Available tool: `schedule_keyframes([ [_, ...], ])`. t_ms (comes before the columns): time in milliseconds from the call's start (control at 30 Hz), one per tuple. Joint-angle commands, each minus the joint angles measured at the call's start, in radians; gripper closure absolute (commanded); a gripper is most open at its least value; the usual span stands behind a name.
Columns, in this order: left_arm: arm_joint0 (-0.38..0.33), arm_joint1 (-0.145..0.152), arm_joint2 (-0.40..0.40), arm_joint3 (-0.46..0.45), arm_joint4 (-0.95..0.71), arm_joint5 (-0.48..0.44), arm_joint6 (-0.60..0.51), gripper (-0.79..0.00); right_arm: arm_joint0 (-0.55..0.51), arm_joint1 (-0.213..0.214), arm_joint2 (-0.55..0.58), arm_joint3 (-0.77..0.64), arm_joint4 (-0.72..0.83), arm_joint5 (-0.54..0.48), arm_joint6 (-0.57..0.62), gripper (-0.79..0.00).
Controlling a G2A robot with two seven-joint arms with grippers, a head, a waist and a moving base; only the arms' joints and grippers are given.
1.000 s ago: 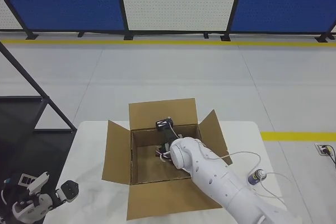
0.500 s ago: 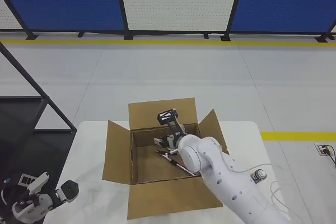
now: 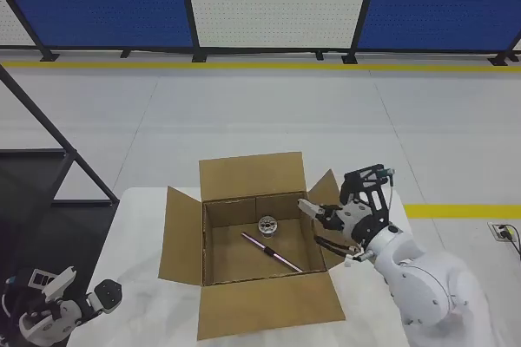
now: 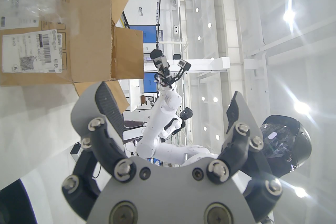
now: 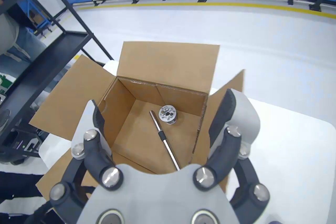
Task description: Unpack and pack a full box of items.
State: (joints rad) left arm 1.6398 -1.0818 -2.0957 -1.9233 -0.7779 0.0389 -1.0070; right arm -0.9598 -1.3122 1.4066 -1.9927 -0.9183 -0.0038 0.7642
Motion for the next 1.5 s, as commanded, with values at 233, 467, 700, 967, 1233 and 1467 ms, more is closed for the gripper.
schedule_keyframes([
  [233, 0.0, 0.0, 0.0, 0.0, 0.0, 0.0, 0.0, -0.785, -0.208, 0.022, 0.246, -0.109, 0.069, -0.01, -0.045, -0.785],
  [467, 0.0, 0.0, 0.0, 0.0, 0.0, 0.0, 0.0, -0.785, -0.289, 0.036, 0.32, -0.042, 0.034, 0.024, 0.026, -0.785],
  [700, 0.0, 0.0, 0.0, 0.0, 0.0, 0.0, 0.0, -0.785, -0.323, 0.049, 0.358, 0.06, -0.042, 0.071, 0.106, -0.785],
  [967, 0.0, 0.0, 0.0, 0.0, 0.0, 0.0, 0.0, -0.785, -0.353, 0.056, 0.382, 0.073, -0.033, 0.059, 0.138, -0.785],
  [1233, 0.0, 0.0, 0.0, 0.0, 0.0, 0.0, 0.0, -0.785, -0.353, 0.056, 0.382, 0.073, -0.033, 0.059, 0.138, -0.785],
  [1467, 0.0, 0.0, 0.0, 0.0, 0.0, 0.0, 0.0, -0.785, -0.366, 0.057, 0.384, 0.074, -0.027, 0.029, 0.105, -0.785],
])
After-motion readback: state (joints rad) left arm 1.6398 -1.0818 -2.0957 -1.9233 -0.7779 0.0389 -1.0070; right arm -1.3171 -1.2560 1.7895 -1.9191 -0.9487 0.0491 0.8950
